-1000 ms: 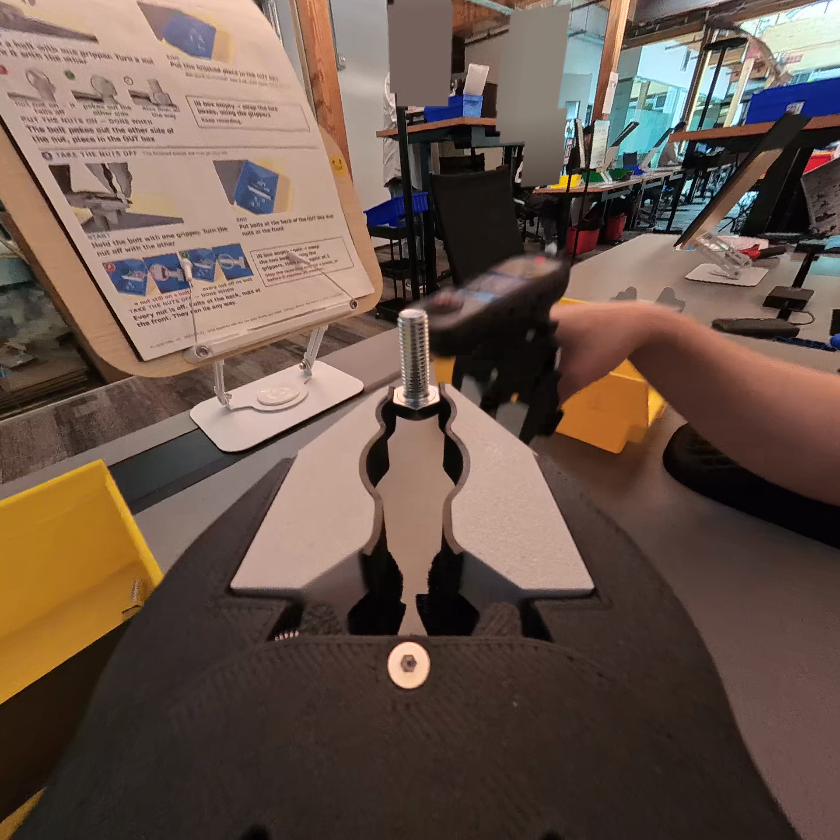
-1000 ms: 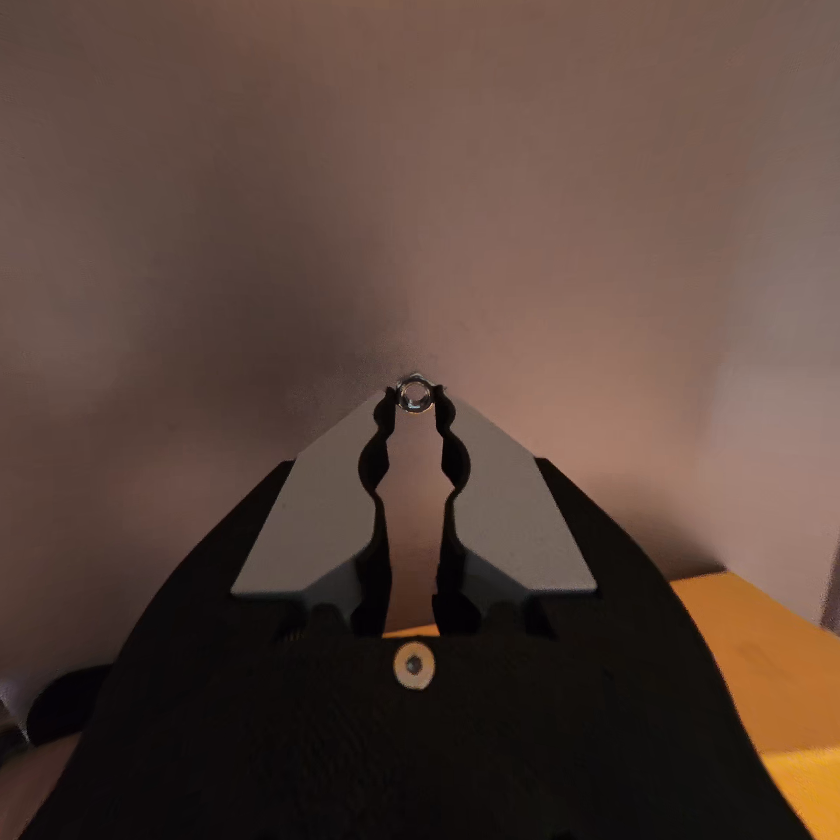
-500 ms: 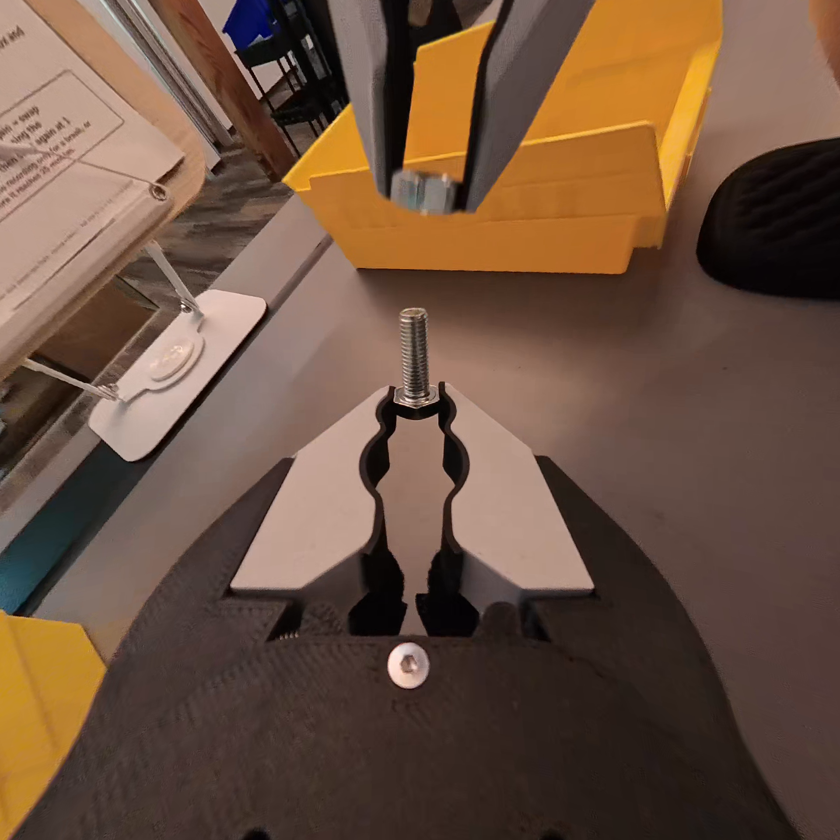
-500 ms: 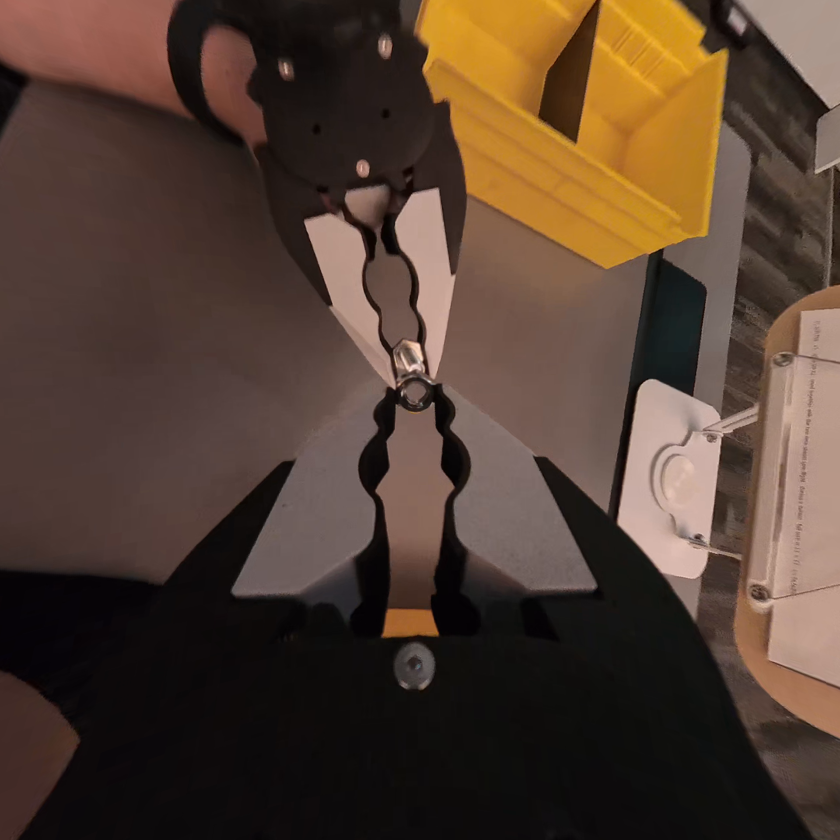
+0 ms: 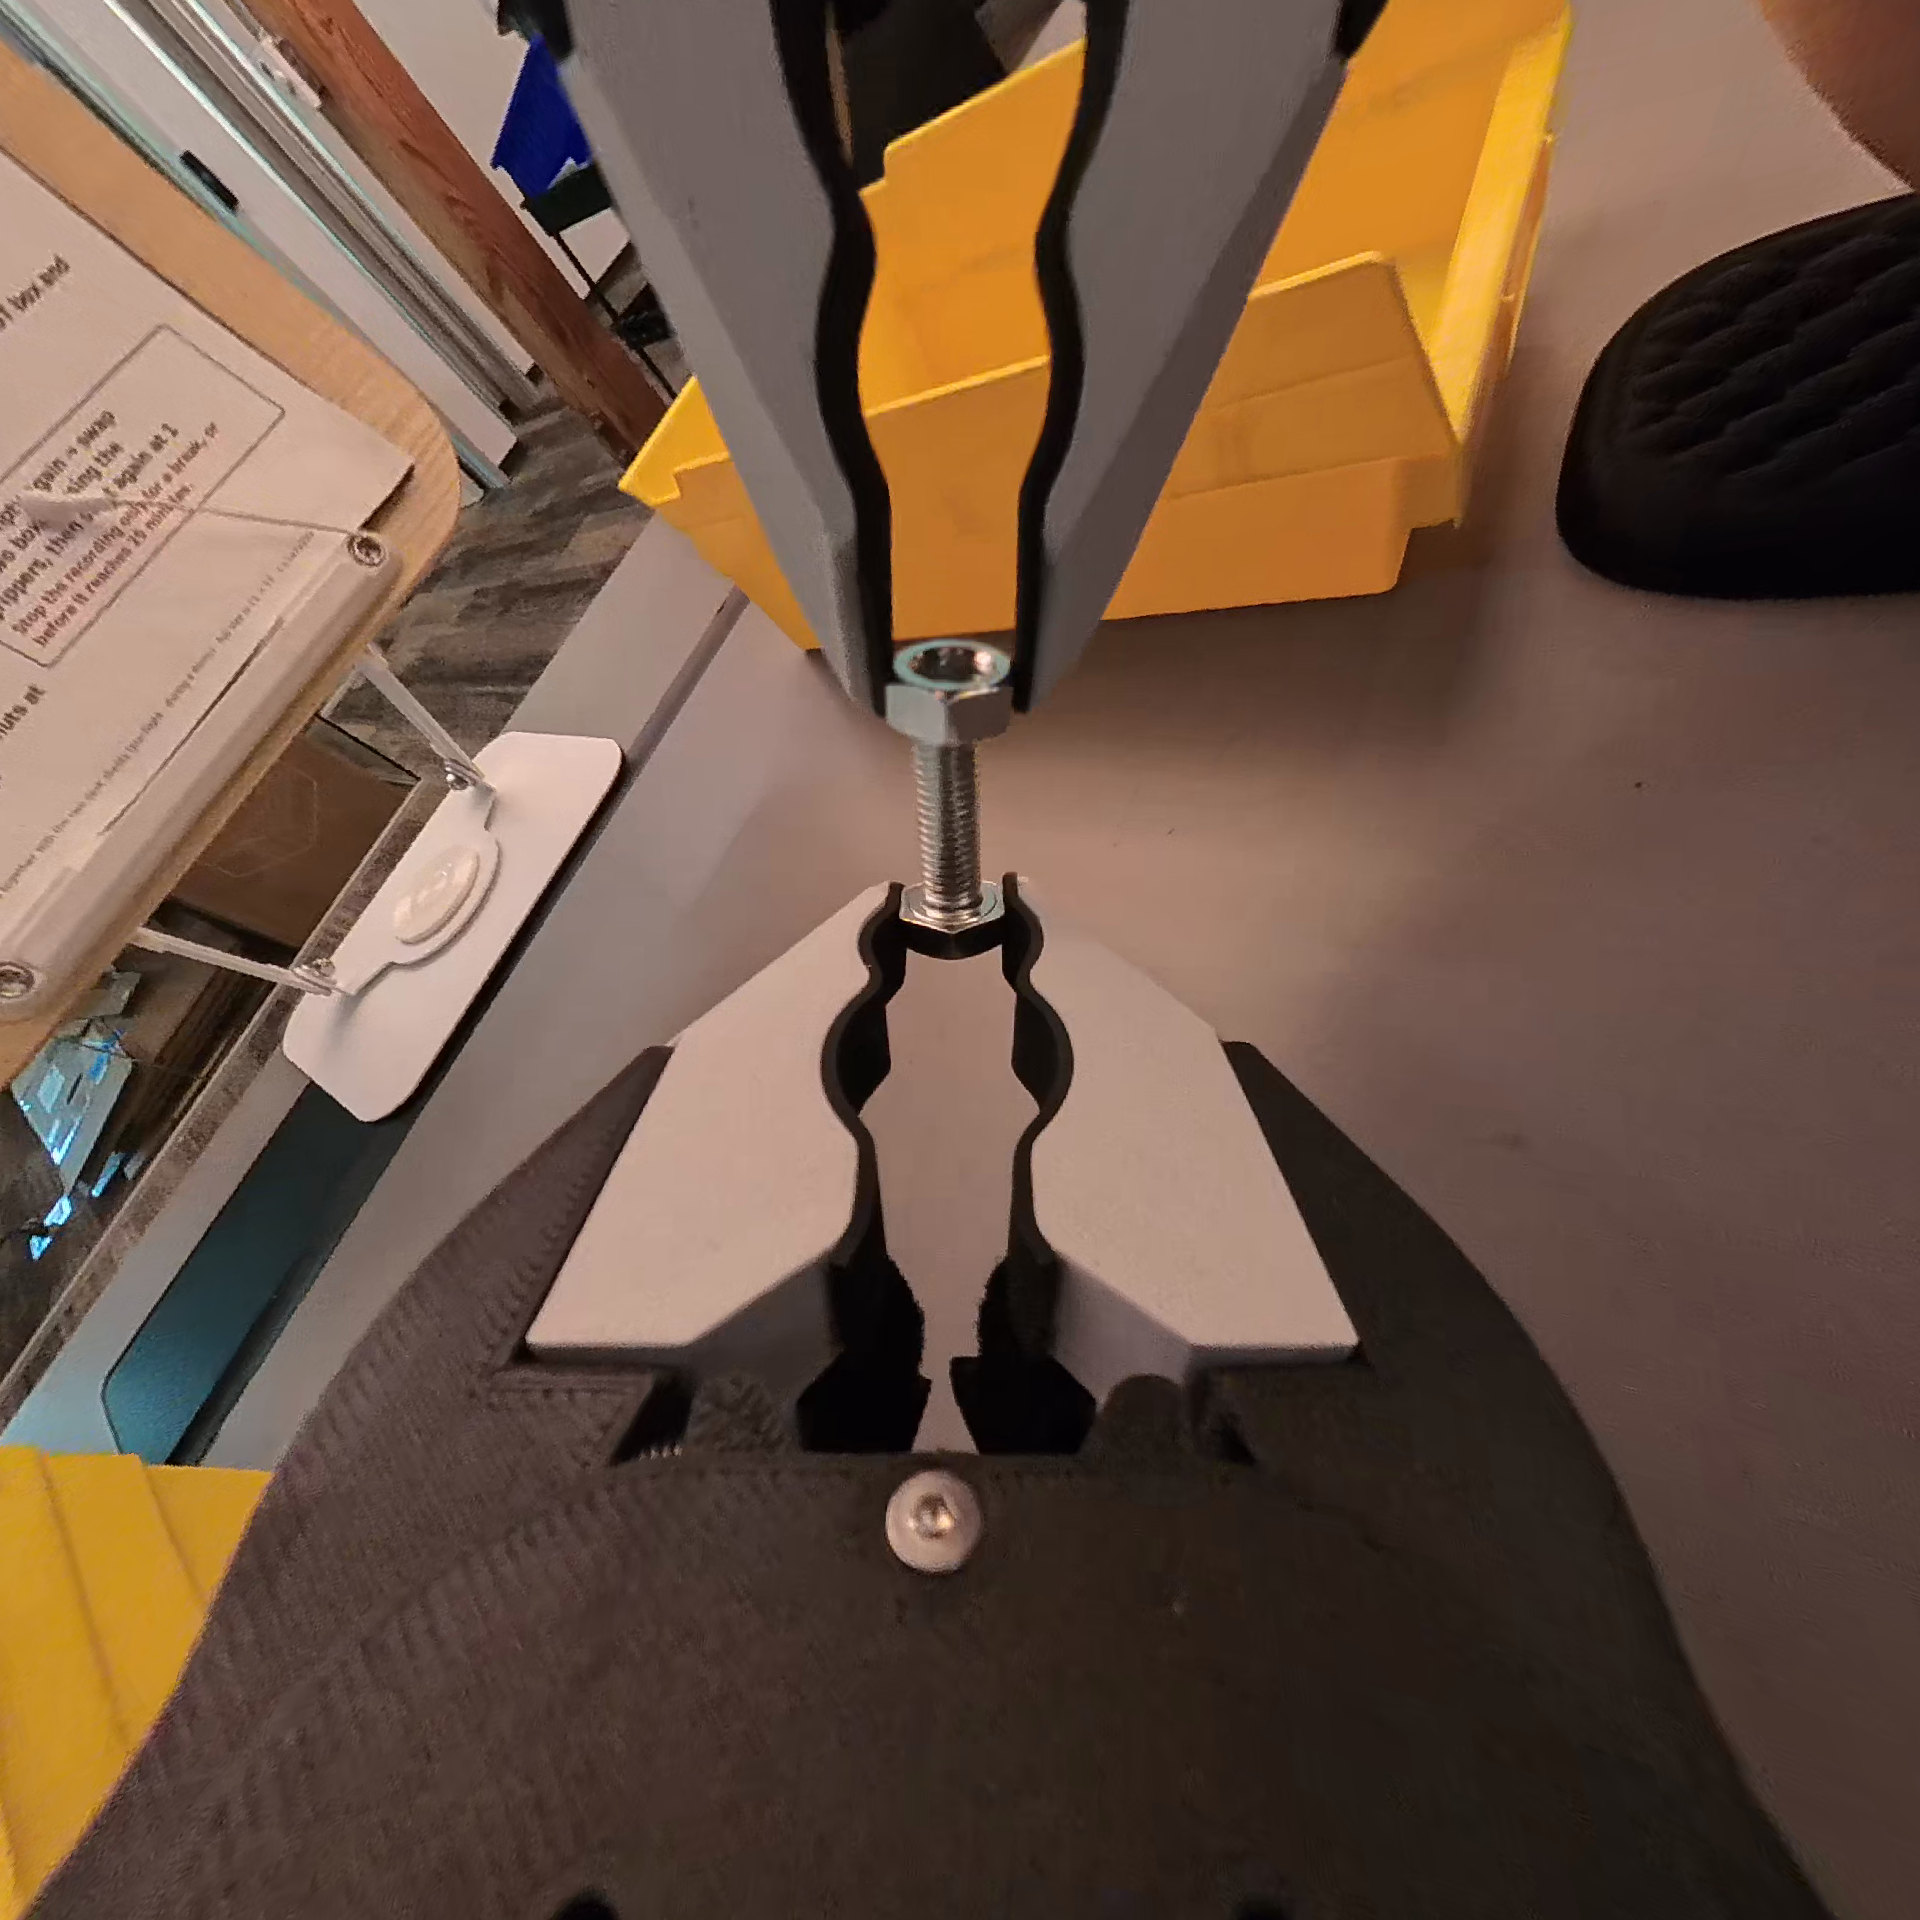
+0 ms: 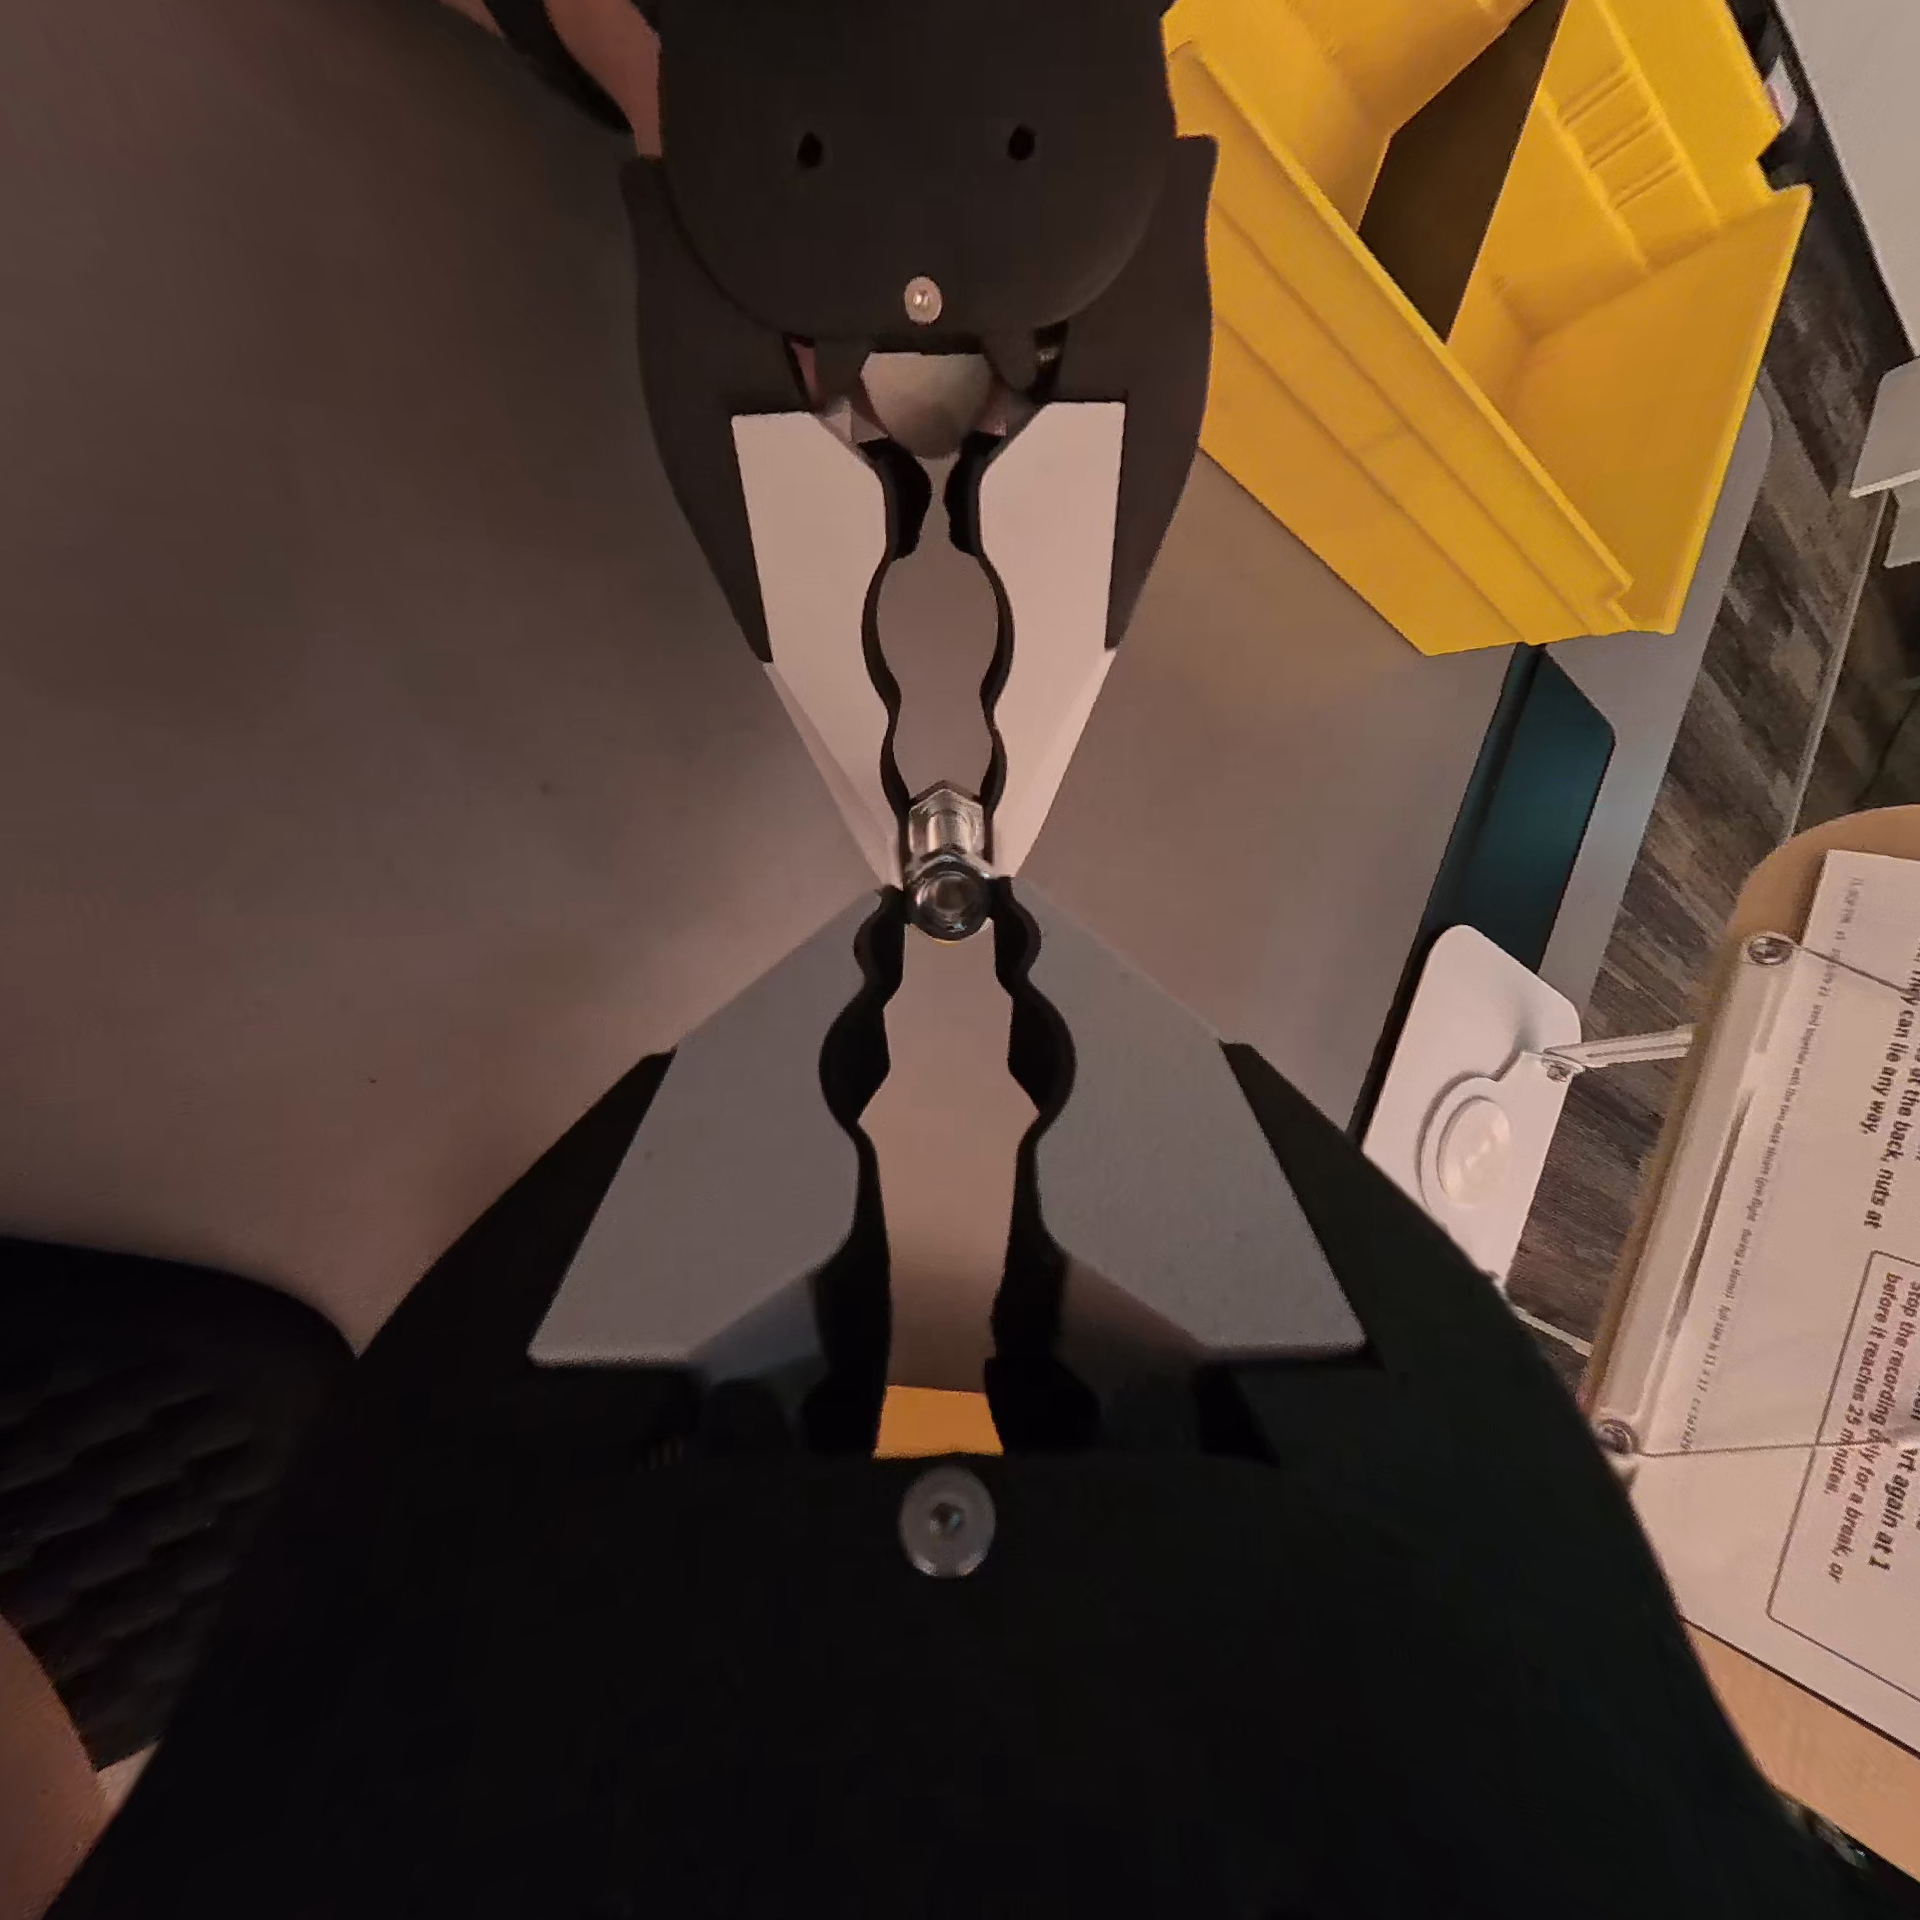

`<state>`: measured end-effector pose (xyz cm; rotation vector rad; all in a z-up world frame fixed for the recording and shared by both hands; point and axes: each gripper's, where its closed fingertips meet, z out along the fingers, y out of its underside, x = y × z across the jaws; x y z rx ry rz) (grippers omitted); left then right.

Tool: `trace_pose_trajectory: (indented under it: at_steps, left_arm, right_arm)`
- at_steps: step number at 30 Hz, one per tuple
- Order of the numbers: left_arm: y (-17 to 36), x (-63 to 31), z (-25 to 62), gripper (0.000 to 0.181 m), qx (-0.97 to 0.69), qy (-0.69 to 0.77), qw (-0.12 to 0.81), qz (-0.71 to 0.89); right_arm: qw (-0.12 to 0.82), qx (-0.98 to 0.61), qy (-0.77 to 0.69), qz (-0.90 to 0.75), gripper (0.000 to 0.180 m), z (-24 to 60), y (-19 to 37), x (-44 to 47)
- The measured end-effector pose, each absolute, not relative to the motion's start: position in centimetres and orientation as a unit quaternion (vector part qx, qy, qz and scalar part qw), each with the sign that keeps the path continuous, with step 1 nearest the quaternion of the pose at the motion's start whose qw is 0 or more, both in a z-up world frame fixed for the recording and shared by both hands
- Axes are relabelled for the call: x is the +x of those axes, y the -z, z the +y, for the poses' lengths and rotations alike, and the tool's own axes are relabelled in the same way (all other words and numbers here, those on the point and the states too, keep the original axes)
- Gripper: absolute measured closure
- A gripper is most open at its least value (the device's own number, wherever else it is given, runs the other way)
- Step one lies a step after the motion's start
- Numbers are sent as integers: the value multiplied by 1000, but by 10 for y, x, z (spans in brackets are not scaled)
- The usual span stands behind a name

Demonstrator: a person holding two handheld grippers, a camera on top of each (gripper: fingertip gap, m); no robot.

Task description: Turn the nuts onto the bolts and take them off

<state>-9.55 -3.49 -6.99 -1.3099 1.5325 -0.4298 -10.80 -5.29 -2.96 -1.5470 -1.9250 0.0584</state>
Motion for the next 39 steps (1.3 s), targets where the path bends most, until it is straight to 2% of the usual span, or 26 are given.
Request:
trace_pose_trajectory:
  at_steps: [13, 39]
  left_arm:
    - [65, -97, -40, 165, -518, 166, 527, 653]
    - [40, -135, 20, 165, -622, 62, 591, 510]
  right_arm:
    - [326, -595, -12, -734, 164, -58, 27, -110]
    - [359, -803, -200, -432, 164, 0, 2, -141]
